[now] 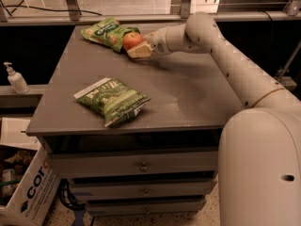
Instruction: Move apple near green rice chip bag
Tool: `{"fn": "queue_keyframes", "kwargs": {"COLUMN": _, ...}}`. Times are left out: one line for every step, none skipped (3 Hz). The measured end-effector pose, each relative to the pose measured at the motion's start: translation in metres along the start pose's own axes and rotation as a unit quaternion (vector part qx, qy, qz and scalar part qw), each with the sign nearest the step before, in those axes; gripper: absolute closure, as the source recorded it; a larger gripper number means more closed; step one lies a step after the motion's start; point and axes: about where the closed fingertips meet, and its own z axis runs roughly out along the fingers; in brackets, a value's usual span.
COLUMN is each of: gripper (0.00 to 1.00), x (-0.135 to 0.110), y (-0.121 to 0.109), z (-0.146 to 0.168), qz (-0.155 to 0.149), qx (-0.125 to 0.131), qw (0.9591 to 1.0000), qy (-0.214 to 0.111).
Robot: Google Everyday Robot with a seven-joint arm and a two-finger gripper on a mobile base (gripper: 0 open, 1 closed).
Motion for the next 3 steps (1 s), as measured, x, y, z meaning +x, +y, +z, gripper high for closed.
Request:
{"fn": "queue_keyframes", "kwargs": {"gripper": 0.13, "x": -0.005, "y": 0.004, "z": 0.000, "qz": 0.001, "qx": -0.006, "qw": 1.0000, "qy": 0.001}}
{"fn": "queue_keyframes", "kwargs": {"gripper": 0.00, "x": -0.007, "y": 0.006, "z": -0.002, "qz": 0.003, "qx": -0.010, "qw": 0.9999, "qy": 0.001}}
{"fn": "queue_keyframes", "kwargs": {"gripper": 0.00, "x": -0.005, "y": 0.006, "z": -0.012, "qz": 0.007, "qx": -0.011, "qw": 0.9999, "qy": 0.001}}
